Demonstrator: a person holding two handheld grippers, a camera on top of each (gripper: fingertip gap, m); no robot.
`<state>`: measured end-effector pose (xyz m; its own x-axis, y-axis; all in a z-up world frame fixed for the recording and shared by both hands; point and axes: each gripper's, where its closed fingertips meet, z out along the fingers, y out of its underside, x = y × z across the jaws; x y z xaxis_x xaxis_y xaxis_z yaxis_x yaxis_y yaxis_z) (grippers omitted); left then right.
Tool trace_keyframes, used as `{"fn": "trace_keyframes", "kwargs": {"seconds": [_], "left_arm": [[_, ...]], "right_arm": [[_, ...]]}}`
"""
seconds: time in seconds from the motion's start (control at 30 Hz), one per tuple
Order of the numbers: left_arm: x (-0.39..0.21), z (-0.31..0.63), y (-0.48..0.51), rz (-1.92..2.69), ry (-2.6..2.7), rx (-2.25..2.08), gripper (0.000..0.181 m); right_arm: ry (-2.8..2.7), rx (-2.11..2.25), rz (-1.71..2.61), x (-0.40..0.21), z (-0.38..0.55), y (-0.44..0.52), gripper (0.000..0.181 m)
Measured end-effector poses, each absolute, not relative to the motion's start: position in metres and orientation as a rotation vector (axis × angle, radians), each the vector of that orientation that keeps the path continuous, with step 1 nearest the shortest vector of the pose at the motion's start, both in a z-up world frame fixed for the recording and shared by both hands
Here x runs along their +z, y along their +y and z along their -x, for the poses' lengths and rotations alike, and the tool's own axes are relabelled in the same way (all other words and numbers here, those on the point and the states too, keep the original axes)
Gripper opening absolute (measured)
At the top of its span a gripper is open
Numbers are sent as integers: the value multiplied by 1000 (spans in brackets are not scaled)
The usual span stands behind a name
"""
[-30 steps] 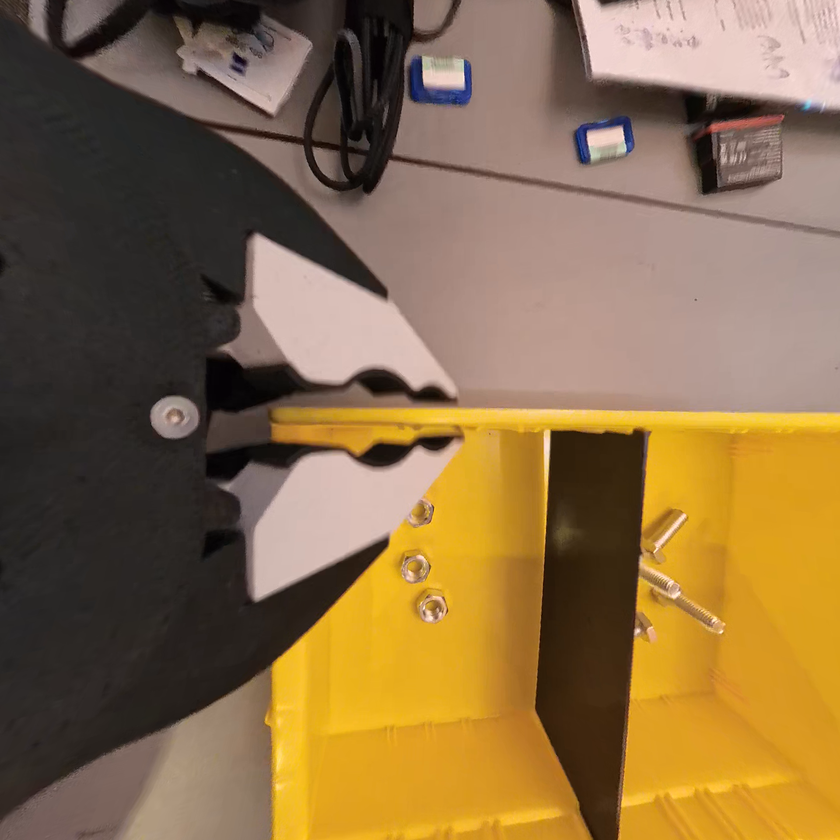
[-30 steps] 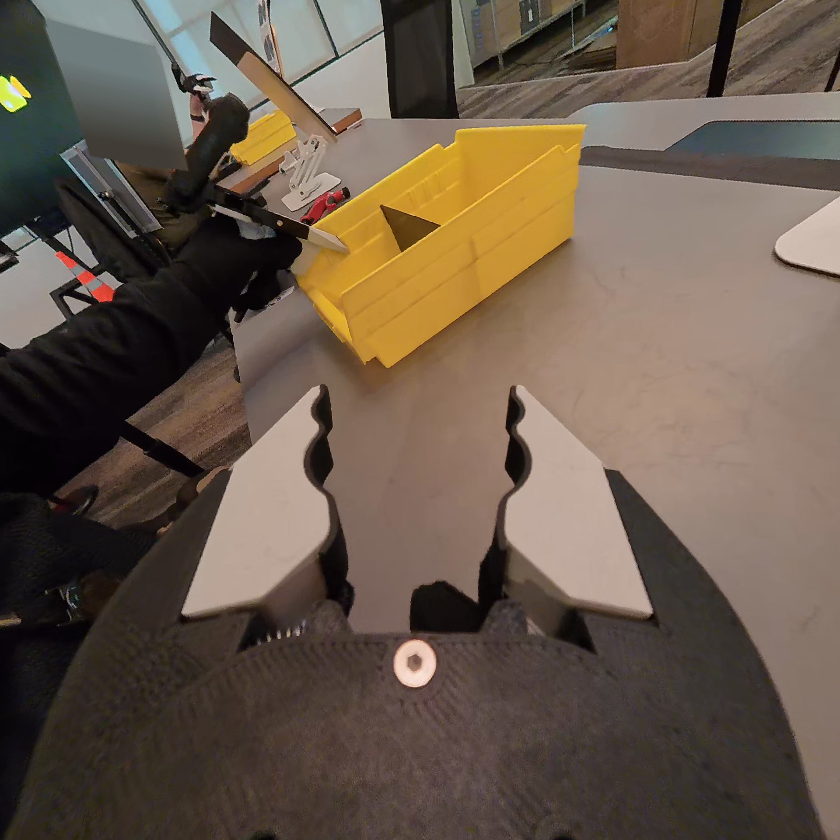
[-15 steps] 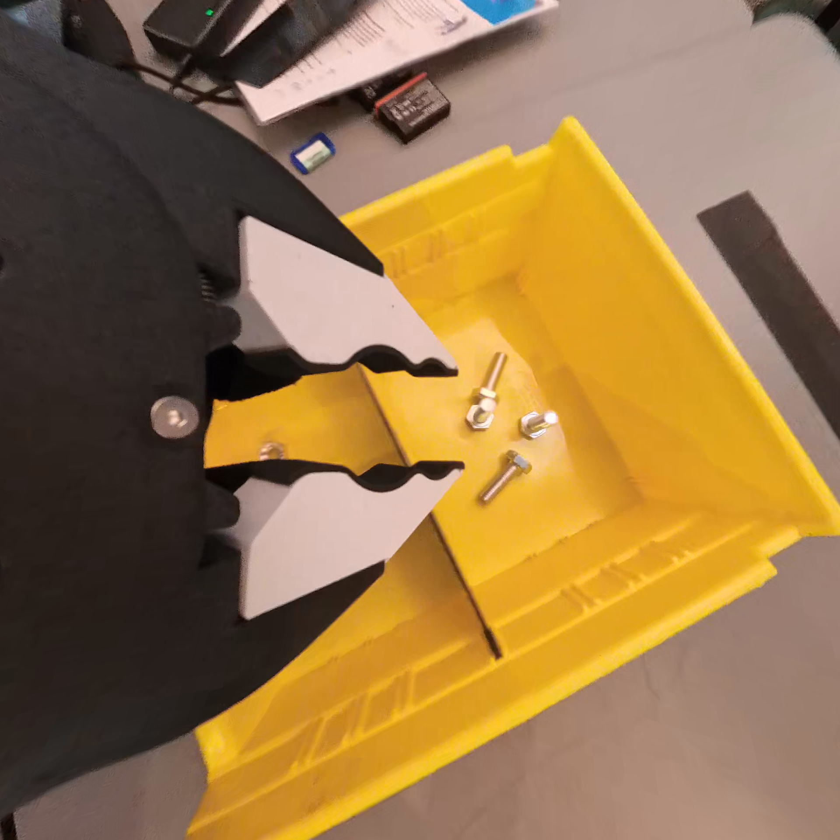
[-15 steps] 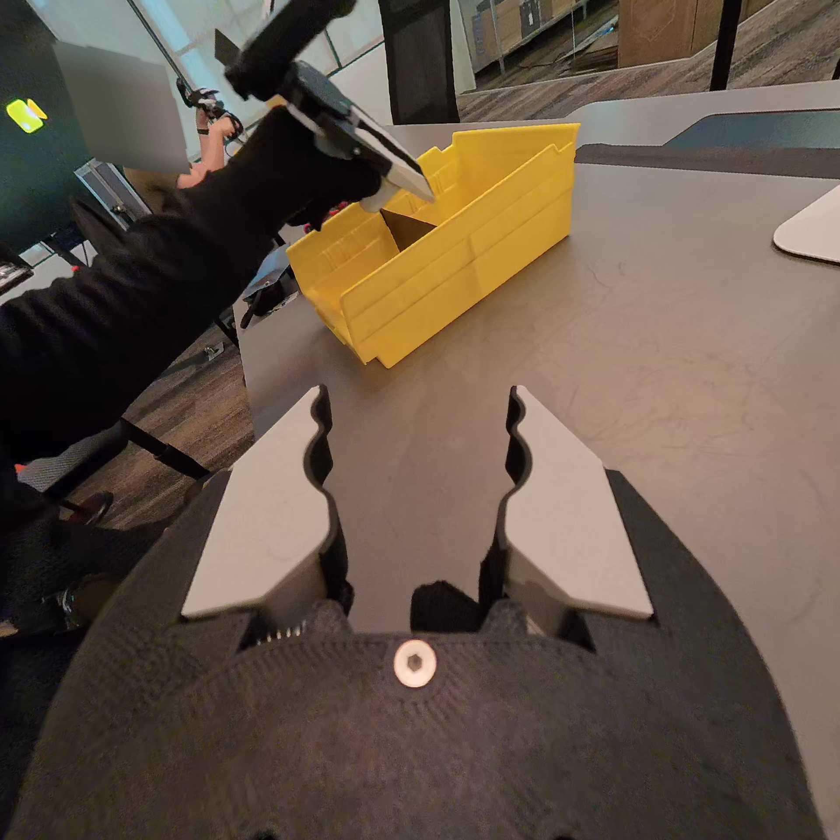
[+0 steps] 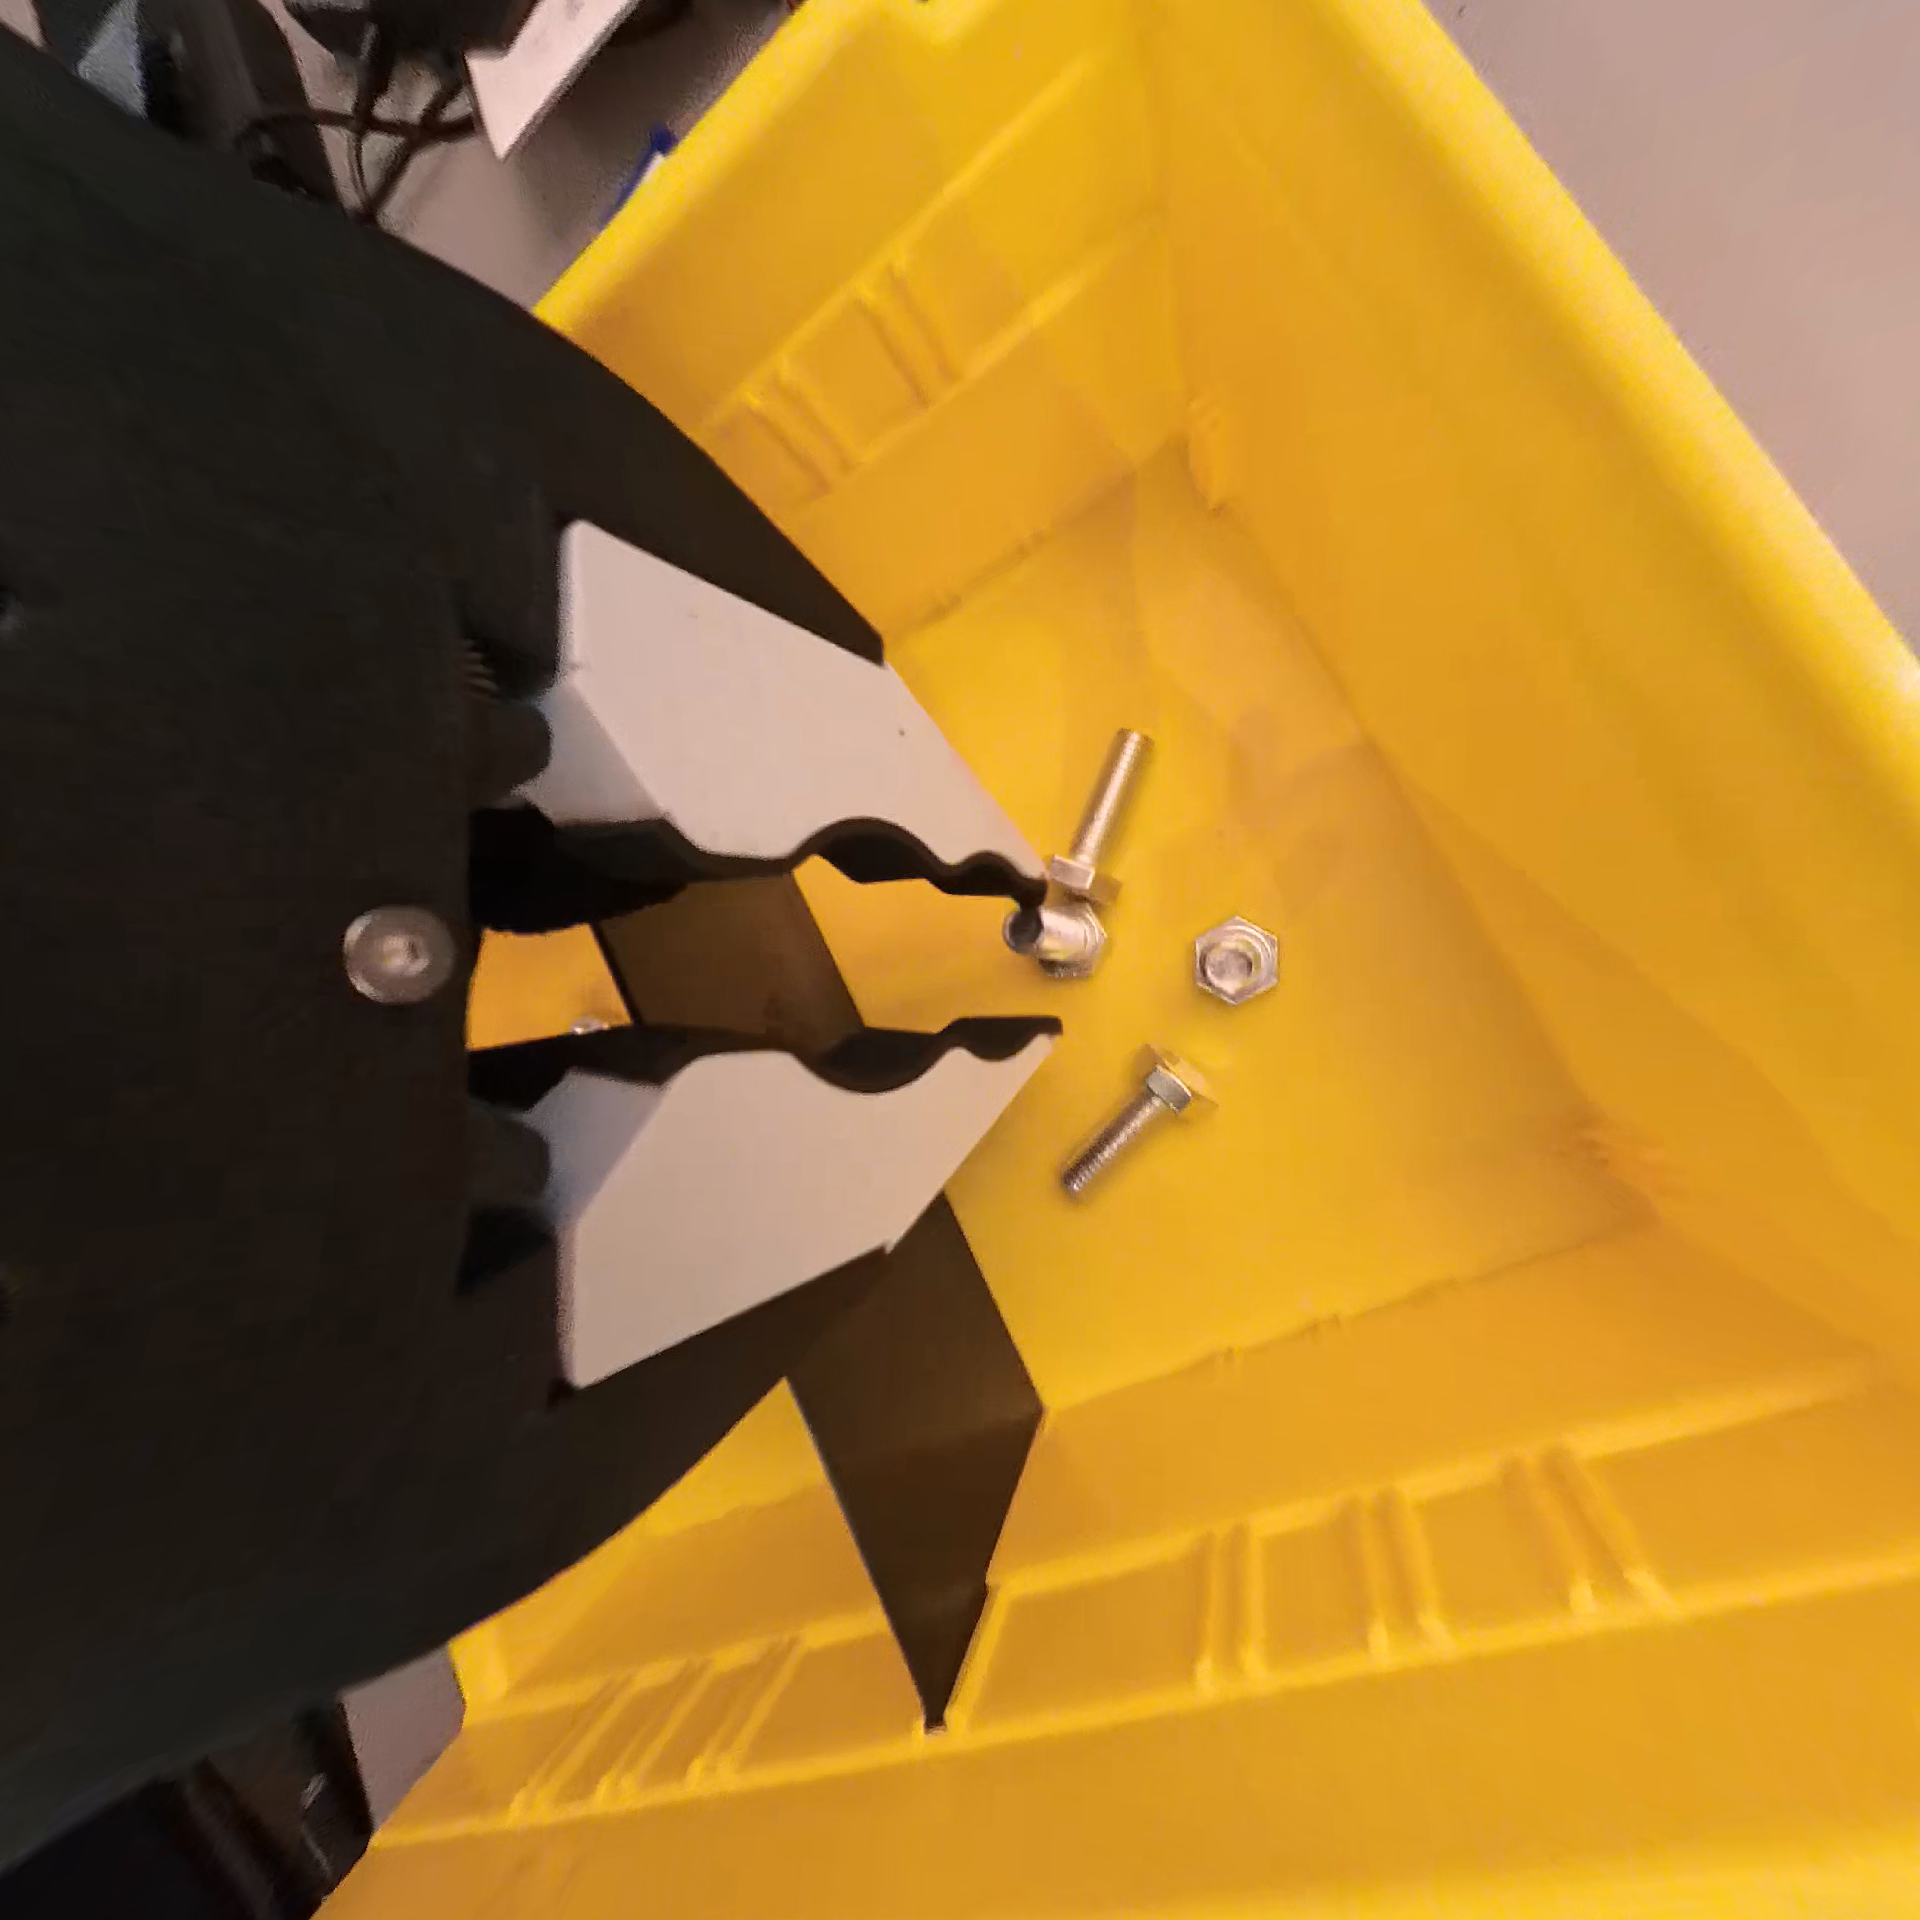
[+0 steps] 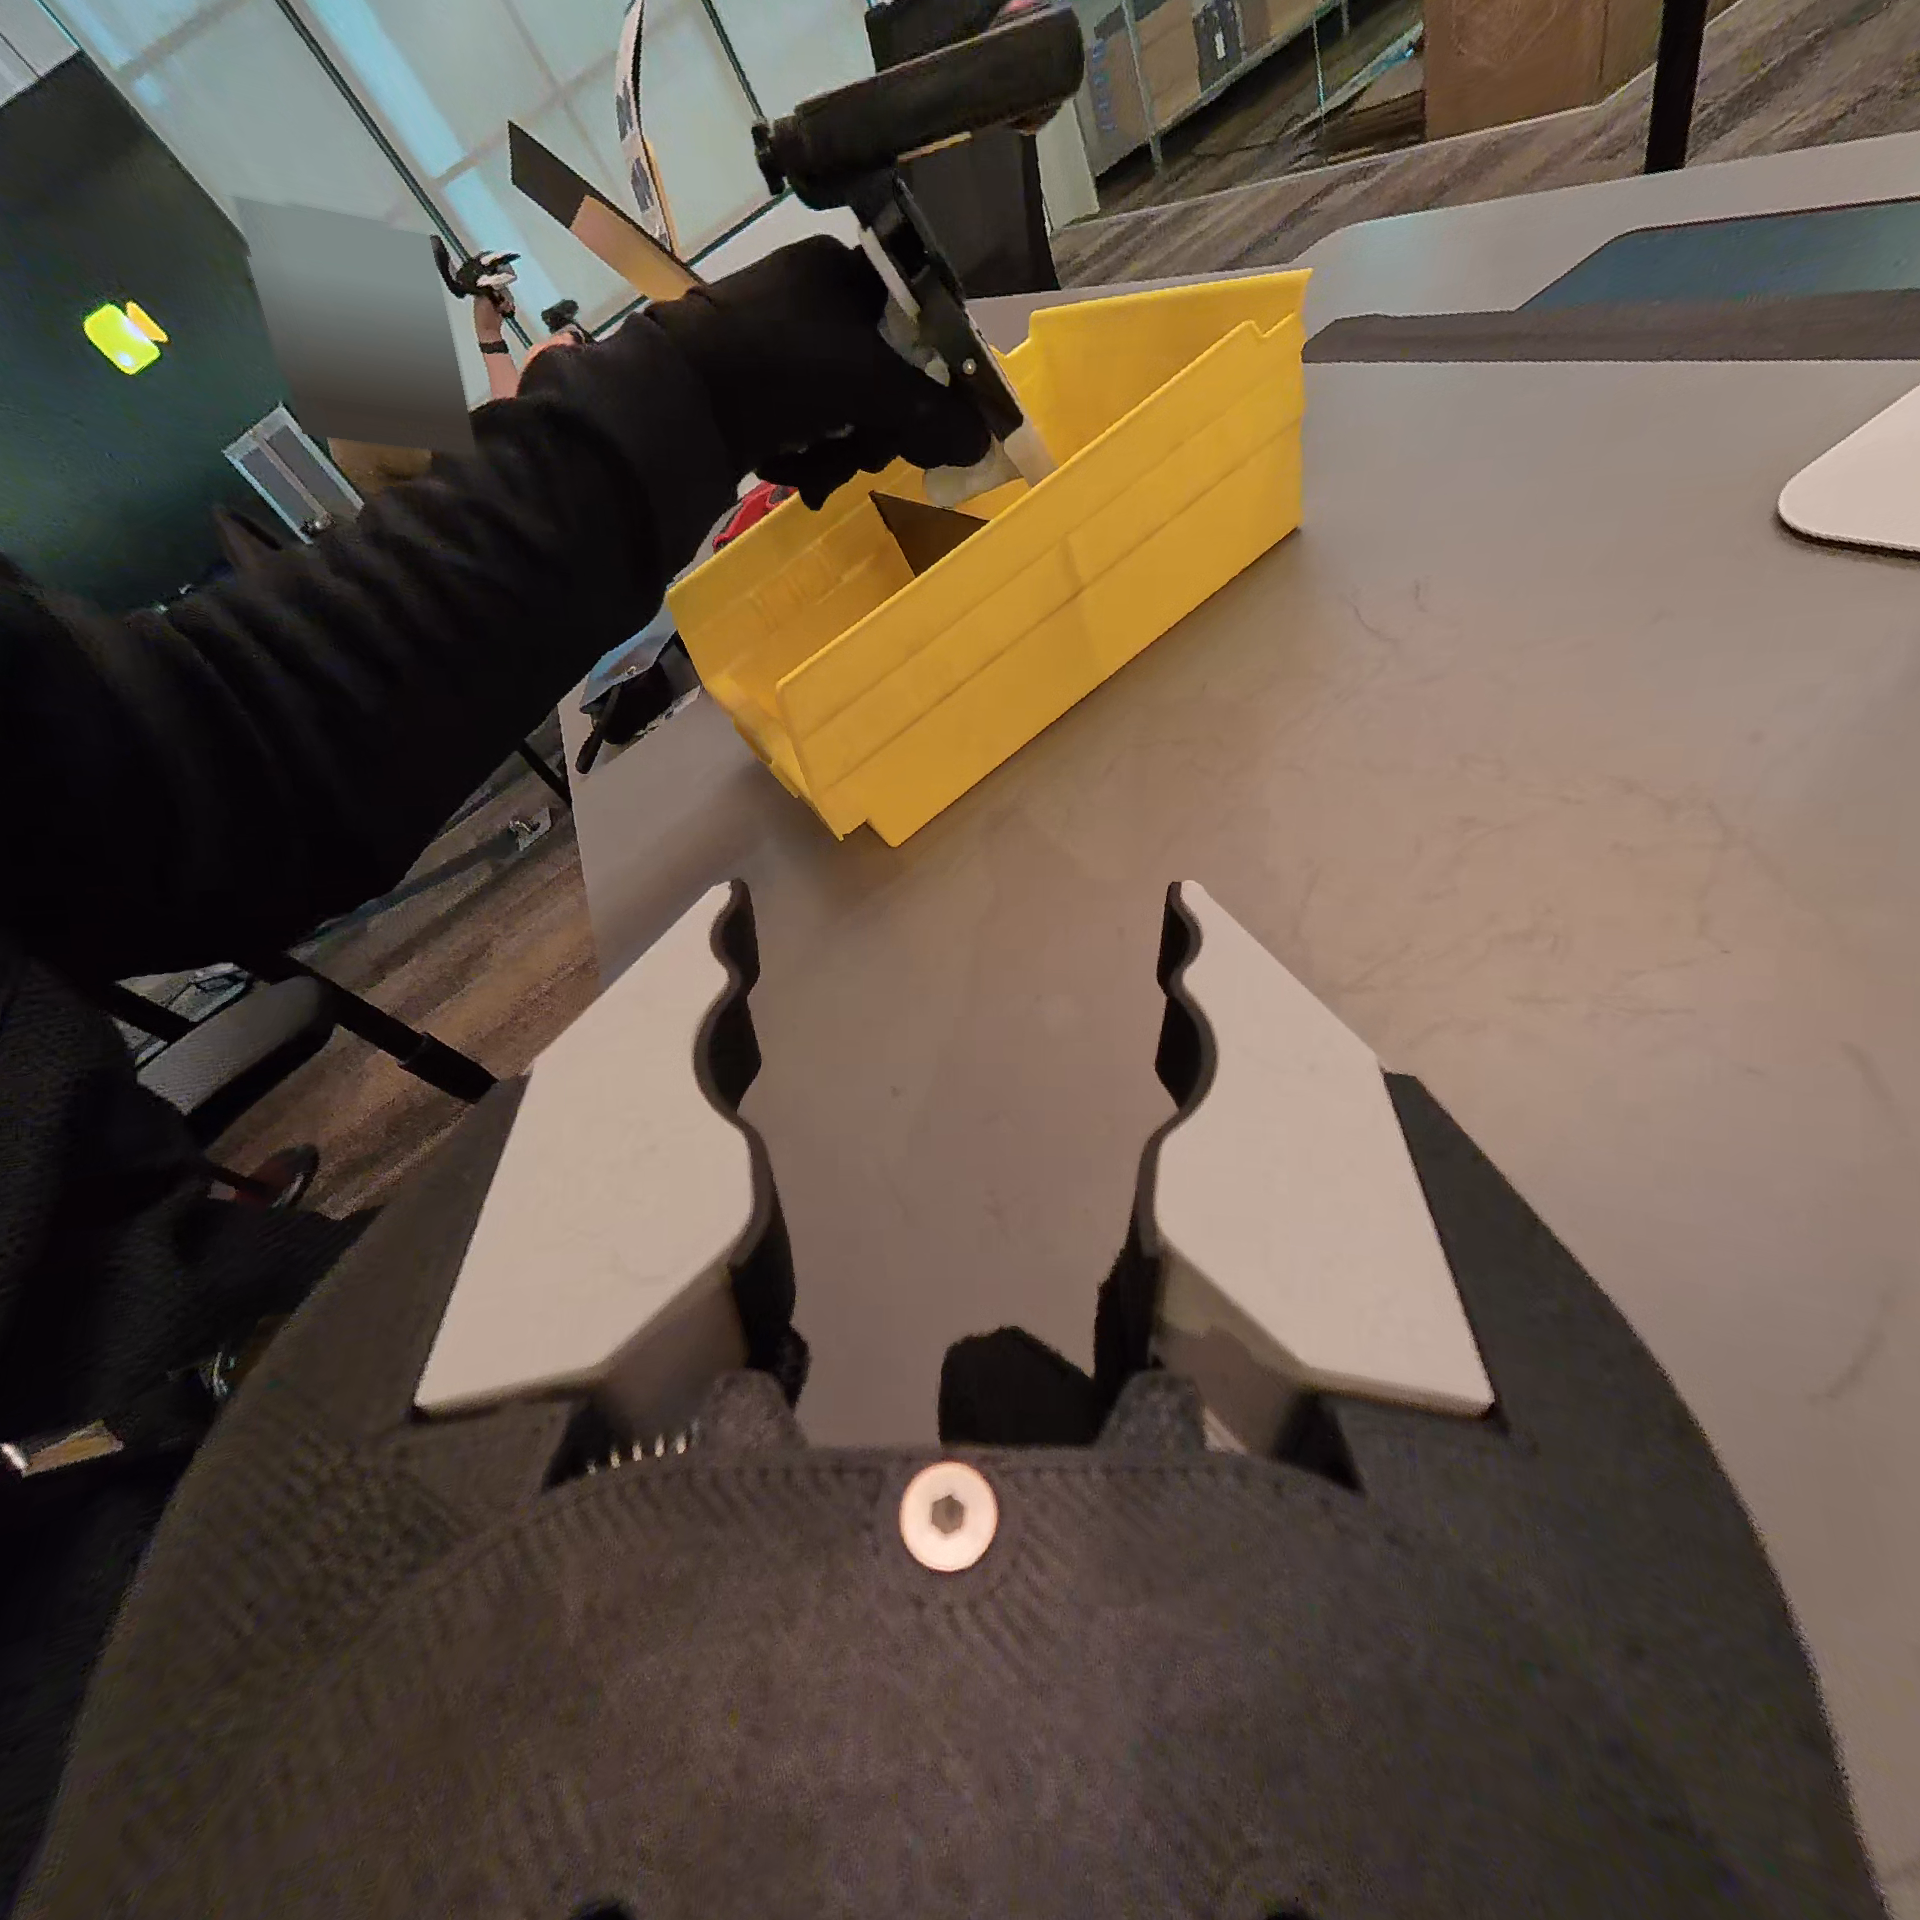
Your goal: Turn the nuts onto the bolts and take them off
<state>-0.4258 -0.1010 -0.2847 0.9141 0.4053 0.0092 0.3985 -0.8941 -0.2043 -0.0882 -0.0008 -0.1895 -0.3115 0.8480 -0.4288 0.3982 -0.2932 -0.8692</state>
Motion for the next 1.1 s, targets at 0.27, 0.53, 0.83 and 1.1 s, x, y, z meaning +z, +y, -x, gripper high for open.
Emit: {"fn": "trace_keyframes", "kwargs": {"seconds": [0.27,0.53,0.83,1.1], "left_arm": [[-302,421,-107,3019,-583,6,11],[-286,425,-106,2999,-514,95,8],[-170,335,-32,2772,-41,164,7],[-234,175,26,2887,599,-46,8]], "right_arm": [[-1569,1646,1564,-190,88,1,77],[-1560,1656,1569,-190,88,3,77],[-1538,1687,1556,-185,88,3,77],[-1495,1681,1533,-176,84,11,75]]}}
